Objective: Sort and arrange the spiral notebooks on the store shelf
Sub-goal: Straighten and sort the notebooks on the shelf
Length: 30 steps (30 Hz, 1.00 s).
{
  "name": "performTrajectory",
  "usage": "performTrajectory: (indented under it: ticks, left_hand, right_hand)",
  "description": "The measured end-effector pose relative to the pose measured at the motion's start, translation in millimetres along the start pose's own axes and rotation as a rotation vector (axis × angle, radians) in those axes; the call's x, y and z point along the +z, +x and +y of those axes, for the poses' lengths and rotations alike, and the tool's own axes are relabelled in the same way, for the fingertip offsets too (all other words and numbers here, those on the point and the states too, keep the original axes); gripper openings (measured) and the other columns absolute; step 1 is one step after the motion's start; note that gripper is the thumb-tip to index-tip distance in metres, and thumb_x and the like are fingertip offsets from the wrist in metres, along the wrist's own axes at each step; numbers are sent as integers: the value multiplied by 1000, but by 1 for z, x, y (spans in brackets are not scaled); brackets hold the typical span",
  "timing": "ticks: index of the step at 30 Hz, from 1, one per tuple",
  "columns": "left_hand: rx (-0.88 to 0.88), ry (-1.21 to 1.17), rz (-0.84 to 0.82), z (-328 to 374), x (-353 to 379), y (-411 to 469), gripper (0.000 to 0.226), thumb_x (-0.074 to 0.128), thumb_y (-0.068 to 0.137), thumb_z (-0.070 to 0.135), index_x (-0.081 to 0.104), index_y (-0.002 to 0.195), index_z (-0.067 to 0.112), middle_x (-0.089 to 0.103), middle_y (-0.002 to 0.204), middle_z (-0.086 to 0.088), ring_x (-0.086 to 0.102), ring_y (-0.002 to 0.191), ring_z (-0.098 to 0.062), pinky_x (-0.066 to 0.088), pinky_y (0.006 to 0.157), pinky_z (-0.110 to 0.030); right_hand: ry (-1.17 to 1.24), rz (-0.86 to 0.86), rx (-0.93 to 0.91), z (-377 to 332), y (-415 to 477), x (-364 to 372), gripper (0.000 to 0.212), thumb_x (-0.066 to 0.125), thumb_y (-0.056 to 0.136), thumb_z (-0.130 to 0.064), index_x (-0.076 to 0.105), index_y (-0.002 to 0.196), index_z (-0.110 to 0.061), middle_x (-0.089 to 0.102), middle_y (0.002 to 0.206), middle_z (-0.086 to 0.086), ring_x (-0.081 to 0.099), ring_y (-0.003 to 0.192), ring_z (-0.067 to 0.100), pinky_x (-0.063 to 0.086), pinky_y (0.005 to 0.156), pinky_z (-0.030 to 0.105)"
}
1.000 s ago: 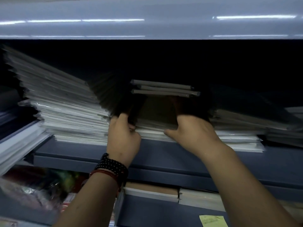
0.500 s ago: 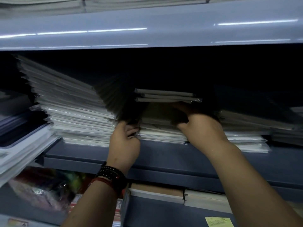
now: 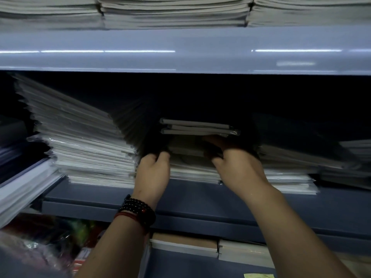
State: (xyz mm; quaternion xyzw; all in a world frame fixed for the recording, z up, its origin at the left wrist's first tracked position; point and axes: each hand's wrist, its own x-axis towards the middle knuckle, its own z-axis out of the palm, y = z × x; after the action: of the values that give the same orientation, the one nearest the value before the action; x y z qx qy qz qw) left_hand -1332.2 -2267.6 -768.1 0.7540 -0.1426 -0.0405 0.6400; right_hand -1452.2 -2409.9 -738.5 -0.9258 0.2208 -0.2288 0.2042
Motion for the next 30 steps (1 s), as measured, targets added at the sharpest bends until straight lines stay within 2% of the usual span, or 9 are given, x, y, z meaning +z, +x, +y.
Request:
performTrajectory:
  ticks: [5, 8, 10, 14, 16, 19, 22, 26, 30]
  left_hand:
    - [-61, -44, -23, 1, 5, 10, 27, 58, 93, 26, 66, 95, 0, 63, 85, -4, 61, 85, -24, 46, 73, -33]
    - [-81, -67, -43, 6, 10, 10, 53, 65, 82, 34, 65, 117, -5, 69, 109, -11, 62, 109, -30, 49, 99, -43]
    - [-94, -81, -63, 9, 10, 9, 65, 64, 67, 42, 68, 118, 2, 71, 113, -10, 64, 109, -29, 50, 104, -46]
    - [-118, -91, -70, 11, 10, 7, 39, 60, 70, 28, 67, 92, -4, 67, 86, -6, 65, 83, -28, 55, 79, -39]
    - [-114, -142, -75, 11, 10, 6, 45, 59, 68, 30, 67, 94, -6, 69, 89, -9, 69, 86, -35, 58, 79, -46]
    - [-95, -142, -114, 18, 1, -3, 39, 71, 75, 37, 69, 103, 10, 73, 98, -3, 67, 93, -22, 57, 89, -43]
    - [-58, -86, -155, 16, -17, -14, 23, 72, 89, 33, 65, 92, 10, 59, 68, 5, 54, 65, -12, 42, 59, -29]
    - [-168, -85, -251, 13, -47, -30, 24, 70, 91, 28, 56, 76, 17, 51, 49, 9, 41, 47, -10, 26, 46, -23]
    - [-199, 40, -369, 13, -69, -48, 27, 72, 90, 39, 63, 75, 18, 46, 57, 5, 35, 47, -10, 25, 45, -21]
  right_hand:
    - [-68, -36, 27, -2, 0, -2, 64, 50, 101, -34, 12, 140, -67, 60, 125, 2, 62, 100, 31, 54, 80, 35]
    - [-45, -71, 20, -1, 0, -4, 66, 52, 99, -38, 9, 140, -67, 60, 122, -1, 62, 100, 28, 53, 80, 34]
    - [18, -82, 31, 1, 2, -7, 60, 53, 96, -41, 17, 137, -68, 61, 106, -6, 63, 93, 23, 55, 80, 34]
    - [109, -66, 54, 1, 4, -10, 37, 52, 96, -39, 43, 126, -58, 54, 72, -10, 60, 74, 18, 52, 72, 31]
    - [114, -66, 49, -3, 6, -11, 30, 52, 97, -39, 46, 124, -50, 55, 78, -10, 59, 75, 17, 48, 68, 30]
    - [101, -114, 105, -9, 8, -12, 41, 52, 96, -46, 38, 135, -41, 57, 98, -1, 60, 94, 27, 39, 75, 28]
    - [47, -123, 164, -10, 7, -14, 19, 50, 100, -44, 50, 99, -25, 51, 78, -4, 54, 83, 25, 37, 71, 28]
    - [-21, -183, 154, -12, 3, -13, 38, 49, 100, -46, 47, 71, -20, 53, 66, -5, 50, 63, 11, 36, 60, 29]
    - [95, -186, 92, -9, -2, -7, 13, 57, 97, -39, 61, 95, -27, 54, 70, -11, 49, 64, 4, 35, 55, 19]
